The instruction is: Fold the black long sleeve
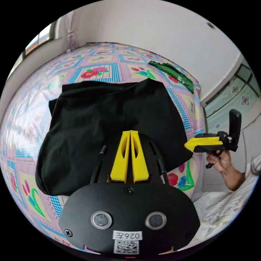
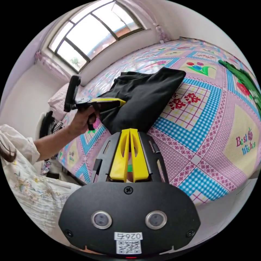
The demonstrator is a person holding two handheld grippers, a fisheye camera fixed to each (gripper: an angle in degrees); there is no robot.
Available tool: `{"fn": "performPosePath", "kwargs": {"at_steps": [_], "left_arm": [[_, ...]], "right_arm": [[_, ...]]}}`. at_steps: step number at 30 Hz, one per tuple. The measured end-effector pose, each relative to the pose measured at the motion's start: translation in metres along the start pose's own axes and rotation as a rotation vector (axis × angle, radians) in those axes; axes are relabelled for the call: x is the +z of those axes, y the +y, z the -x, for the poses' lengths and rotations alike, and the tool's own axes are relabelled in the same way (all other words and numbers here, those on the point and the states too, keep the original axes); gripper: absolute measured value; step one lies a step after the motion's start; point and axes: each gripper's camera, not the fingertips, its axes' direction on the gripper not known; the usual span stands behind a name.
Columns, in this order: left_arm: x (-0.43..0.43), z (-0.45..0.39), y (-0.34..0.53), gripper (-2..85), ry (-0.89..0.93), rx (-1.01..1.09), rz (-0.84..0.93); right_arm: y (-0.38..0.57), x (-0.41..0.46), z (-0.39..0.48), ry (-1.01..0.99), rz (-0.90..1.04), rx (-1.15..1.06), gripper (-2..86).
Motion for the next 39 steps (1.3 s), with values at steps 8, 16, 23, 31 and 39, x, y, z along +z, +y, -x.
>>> {"fn": "performPosePath", "kwargs": {"at_steps": [8, 16, 23, 31, 39], "left_arm": [[-0.065, 0.012, 0.052, -1.0, -0.27, -0.095, -0.048], [-0.132, 0.024, 0.087, -0.1, -0.167, -0.279, -0.266], [-0.122, 0.054, 0.083, 8.0, -0.191, -0.329, -0.116], [-0.156, 0.036, 0.124, 0.3, -0.207, -0.397, -0.231], [-0.198, 0.03, 0.145, 3.7, -0.131, -0.45, -0.342]], "right_arm": [[-0.044, -0.033, -0.001, 0.127, -0.106, -0.133, -0.7], [-0.092, -0.03, -0.063, 0.144, -0.135, 0.074, 7.3], [-0.129, 0.022, -0.116, -0.014, -0.017, 0.167, 2.9], [-0.151, -0.014, 0.001, 0.253, -0.144, -0.278, -1.3], [-0.139, 0.043, -0.098, 0.065, 0.019, 0.037, 3.8]]}}
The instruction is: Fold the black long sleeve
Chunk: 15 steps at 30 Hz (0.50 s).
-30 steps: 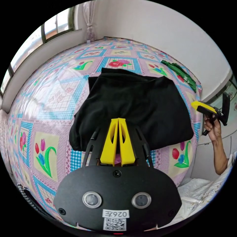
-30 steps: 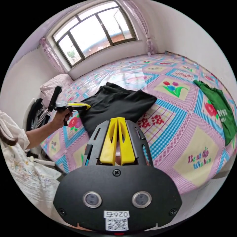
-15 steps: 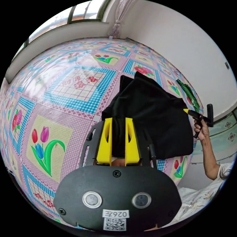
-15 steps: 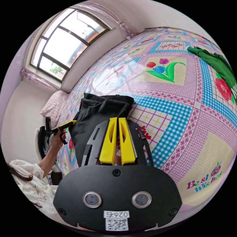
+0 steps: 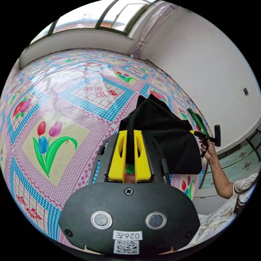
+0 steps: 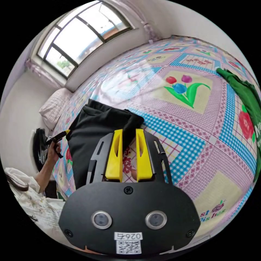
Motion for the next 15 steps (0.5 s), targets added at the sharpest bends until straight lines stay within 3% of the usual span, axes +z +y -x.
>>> {"fn": "performPosePath", "kwargs": {"at_steps": [6, 8, 12, 13, 15], "left_arm": [[-0.015, -0.056, -0.043, -0.8, 0.05, 0.199, -0.119], [0.011, -0.079, -0.065, -0.9, 0.093, 0.284, -0.073], [0.117, -0.103, -0.11, -1.0, 0.027, 0.394, 0.231], [0.118, -0.094, -0.127, -1.0, 0.119, 0.359, 0.21], [0.124, -0.071, -0.146, -1.0, 0.238, 0.225, 0.254]], "right_arm": [[0.008, -0.034, 0.051, 0.12, -0.151, -0.1, 3.1], [0.001, -0.018, 0.077, 0.104, -0.145, -0.214, 0.9], [-0.021, 0.038, 0.085, 0.221, 0.014, -0.298, -0.7], [-0.025, 0.055, 0.077, 0.256, 0.075, -0.319, -0.7], [-0.028, 0.055, 0.052, 0.14, 0.059, -0.24, -0.8]]}}
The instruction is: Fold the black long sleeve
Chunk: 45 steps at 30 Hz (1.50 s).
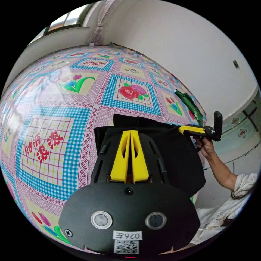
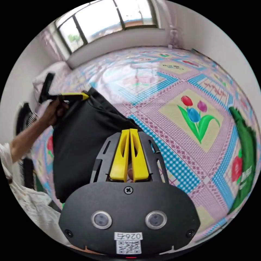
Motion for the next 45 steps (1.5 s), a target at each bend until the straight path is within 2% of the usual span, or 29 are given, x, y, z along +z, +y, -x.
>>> {"fn": "performPosePath", "kwargs": {"at_steps": [1, 3, 4, 5, 7, 9, 12, 15, 18, 21, 22, 24, 25, 27, 30, 32, 34, 35, 36, 37, 39, 41, 45], "left_arm": [[-0.003, 0.01, -0.003, -1.0, 0.064, -0.059, 0.016], [-0.019, 0.007, 0.001, -1.0, -0.02, -0.066, -0.022], [-0.026, 0.001, 0.006, -1.0, -0.133, -0.029, -0.049], [-0.026, 0.0, 0.008, -1.0, -0.176, -0.02, -0.047], [-0.031, 0.007, 0.015, -1.0, -0.126, -0.045, -0.015], [-0.055, 0.005, 0.03, -1.0, -0.116, -0.06, -0.075], [-0.105, -0.006, 0.077, -1.0, -0.15, -0.051, -0.182], [-0.126, -0.014, 0.135, -1.0, -0.225, -0.089, -0.184], [-0.114, -0.014, 0.163, -1.0, -0.252, -0.096, -0.144], [-0.085, 0.016, 0.154, -0.9, -0.316, -0.121, -0.014], [-0.089, 0.036, 0.152, -0.9, -0.22, -0.169, -0.06], [-0.093, 0.07, 0.153, -1.0, -0.02, -0.317, -0.076], [-0.099, 0.085, 0.159, -1.0, -0.026, -0.402, -0.108], [-0.11, 0.091, 0.165, -1.0, -0.068, -0.434, -0.101], [-0.13, 0.064, 0.174, -1.0, -0.1, -0.311, -0.164], [-0.129, 0.048, 0.173, -1.0, -0.126, -0.208, -0.165], [-0.098, 0.048, 0.162, -1.0, -0.235, -0.135, -0.008], [-0.091, 0.051, 0.161, -1.0, -0.219, -0.136, 0.016], [-0.095, 0.058, 0.161, -1.0, -0.189, -0.197, -0.037], [-0.099, 0.064, 0.163, -1.0, -0.15, -0.257, -0.041], [-0.107, 0.061, 0.169, -1.0, -0.095, -0.246, -0.106], [-0.117, 0.053, 0.181, -1.0, -0.076, -0.226, -0.143], [-0.134, 0.04, 0.225, -0.9, 0.04, -0.226, -0.231]], "right_arm": [[0.006, -0.006, -0.02, -0.088, -0.023, 0.1, -0.9], [0.02, -0.023, -0.036, -0.174, -0.101, 0.196, -0.9], [0.029, -0.032, -0.037, -0.159, -0.142, 0.203, -0.9], [0.031, -0.027, -0.035, -0.071, -0.104, 0.186, -0.9], [0.029, -0.013, -0.038, -0.047, -0.03, 0.172, -0.9], [0.03, -0.026, -0.039, -0.049, -0.038, 0.187, -0.9], [0.042, -0.056, -0.012, -0.042, -0.085, 0.131, -1.0], [0.063, -0.076, 0.033, -0.091, -0.106, 0.048, -1.0], [0.082, -0.079, 0.084, -0.161, -0.082, -0.044, -0.9], [0.094, -0.059, 0.132, -0.2, 0.025, -0.154, -1.1], [0.102, -0.044, 0.145, -0.127, 0.08, -0.213, -1.0], [0.111, -0.046, 0.141, -0.134, 0.028, -0.199, -1.0], [0.109, -0.048, 0.13, -0.194, 0.044, -0.149, -0.9], [0.107, -0.058, 0.12, -0.232, 0.058, -0.099, -0.9], [0.121, -0.087, 0.129, -0.205, 0.011, -0.103, -0.9], [0.136, -0.1, 0.138, -0.289, -0.027, -0.095, -0.9], [0.142, -0.091, 0.143, -0.245, -0.025, -0.087, -0.9], [0.141, -0.069, 0.146, -0.167, 0.058, -0.092, -0.9], [0.14, -0.062, 0.146, -0.174, 0.077, -0.089, -0.9], [0.137, -0.065, 0.14, -0.22, 0.051, -0.044, -0.9], [0.135, -0.086, 0.135, -0.247, -0.01, -0.016, -0.9], [0.14, -0.114, 0.135, -0.213, -0.09, 0.003, -0.8], [0.15, -0.141, 0.127, -0.132, -0.124, 0.055, -0.3]]}}
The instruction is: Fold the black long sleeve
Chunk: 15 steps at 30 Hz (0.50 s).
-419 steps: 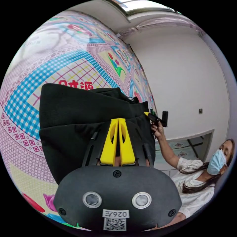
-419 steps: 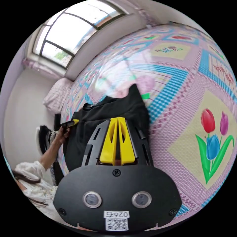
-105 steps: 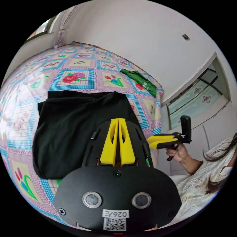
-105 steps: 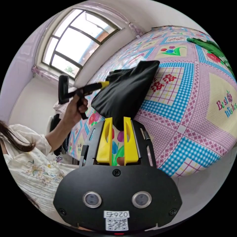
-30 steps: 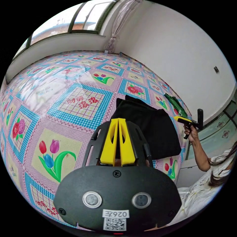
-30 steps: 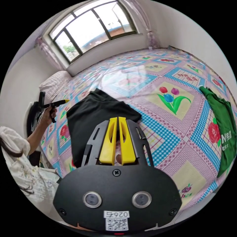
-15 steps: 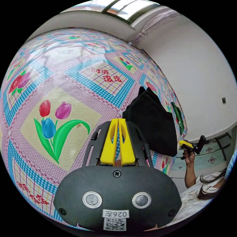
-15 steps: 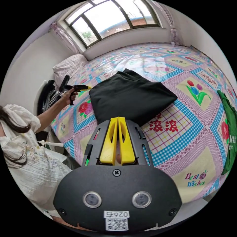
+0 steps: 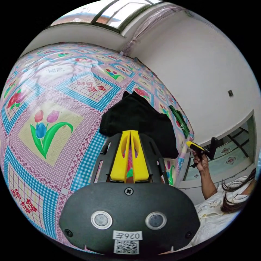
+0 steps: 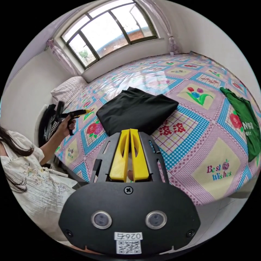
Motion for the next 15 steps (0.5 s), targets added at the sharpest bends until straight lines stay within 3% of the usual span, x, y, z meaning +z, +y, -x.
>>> {"fn": "performPosePath", "kwargs": {"at_steps": [7, 15], "left_arm": [[0.016, 0.012, 0.074, 2.7, 0.244, -0.184, -0.038], [0.092, 0.0, 0.098, 15.3, 0.318, -0.372, -0.006]], "right_arm": [[-0.04, -0.024, -0.037, 0.057, -0.107, -0.004, 4.0], [-0.153, 0.021, -0.143, -0.123, 0.094, -0.133, 7.4]]}}
